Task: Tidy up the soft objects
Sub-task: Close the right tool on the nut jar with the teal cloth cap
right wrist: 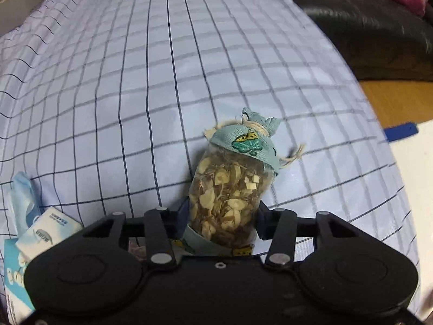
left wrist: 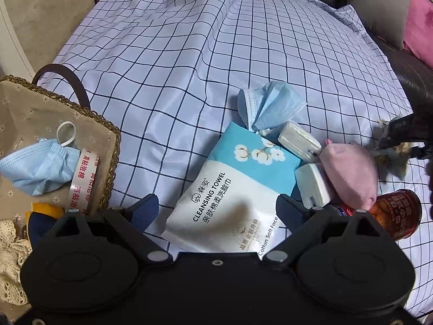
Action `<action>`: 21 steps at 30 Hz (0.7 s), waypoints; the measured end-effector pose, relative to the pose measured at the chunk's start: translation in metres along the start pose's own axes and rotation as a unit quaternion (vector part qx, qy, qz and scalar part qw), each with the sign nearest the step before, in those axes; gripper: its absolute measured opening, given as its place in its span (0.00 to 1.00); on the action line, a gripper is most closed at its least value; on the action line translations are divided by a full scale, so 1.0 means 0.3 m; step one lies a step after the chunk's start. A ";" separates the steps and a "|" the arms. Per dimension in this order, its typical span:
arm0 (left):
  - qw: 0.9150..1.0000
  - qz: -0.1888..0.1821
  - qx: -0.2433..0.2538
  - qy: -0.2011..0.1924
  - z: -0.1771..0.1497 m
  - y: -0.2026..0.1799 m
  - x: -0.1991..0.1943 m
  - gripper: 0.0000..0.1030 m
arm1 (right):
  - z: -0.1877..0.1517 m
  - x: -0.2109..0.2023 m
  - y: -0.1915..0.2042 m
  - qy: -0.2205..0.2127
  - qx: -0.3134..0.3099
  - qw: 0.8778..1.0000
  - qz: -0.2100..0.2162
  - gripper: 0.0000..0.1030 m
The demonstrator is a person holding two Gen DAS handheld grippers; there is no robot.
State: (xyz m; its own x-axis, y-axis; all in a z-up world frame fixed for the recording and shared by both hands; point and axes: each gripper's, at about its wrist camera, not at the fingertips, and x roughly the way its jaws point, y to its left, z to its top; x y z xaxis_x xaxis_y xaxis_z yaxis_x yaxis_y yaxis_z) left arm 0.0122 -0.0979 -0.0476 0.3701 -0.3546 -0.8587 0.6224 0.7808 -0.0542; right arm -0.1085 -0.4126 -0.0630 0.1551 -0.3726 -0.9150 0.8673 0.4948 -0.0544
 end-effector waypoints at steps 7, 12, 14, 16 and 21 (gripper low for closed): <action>1.000 -0.004 -0.010 -0.006 0.006 0.019 -0.017 0.88 | -0.007 -0.236 -0.061 -0.034 0.039 0.998 0.037 0.46; 1.000 -0.003 -0.018 -0.008 0.008 0.026 -0.020 0.87 | -0.077 -0.380 -0.107 -0.034 0.070 0.997 0.020 0.46; 1.000 -0.006 -0.021 -0.009 0.009 0.027 -0.023 0.87 | -0.127 -0.417 -0.126 -0.031 0.072 0.997 0.017 0.46; 1.000 -0.012 -0.026 -0.012 0.009 0.026 -0.029 0.87 | -0.178 -0.444 -0.148 -0.021 0.078 0.996 0.023 0.46; 0.999 -0.011 -0.022 -0.027 0.022 0.002 -0.037 0.87 | -0.332 -0.512 -0.163 -0.002 0.081 0.994 0.072 0.46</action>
State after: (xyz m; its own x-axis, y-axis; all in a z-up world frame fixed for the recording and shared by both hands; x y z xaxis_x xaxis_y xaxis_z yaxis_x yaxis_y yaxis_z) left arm 0.0131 -0.0970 -0.0346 0.3934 -0.3984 -0.8285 0.6010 0.7935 -0.0962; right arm -0.2220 -0.3015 0.0404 0.2856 -0.3102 -0.9067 0.9003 0.4112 0.1429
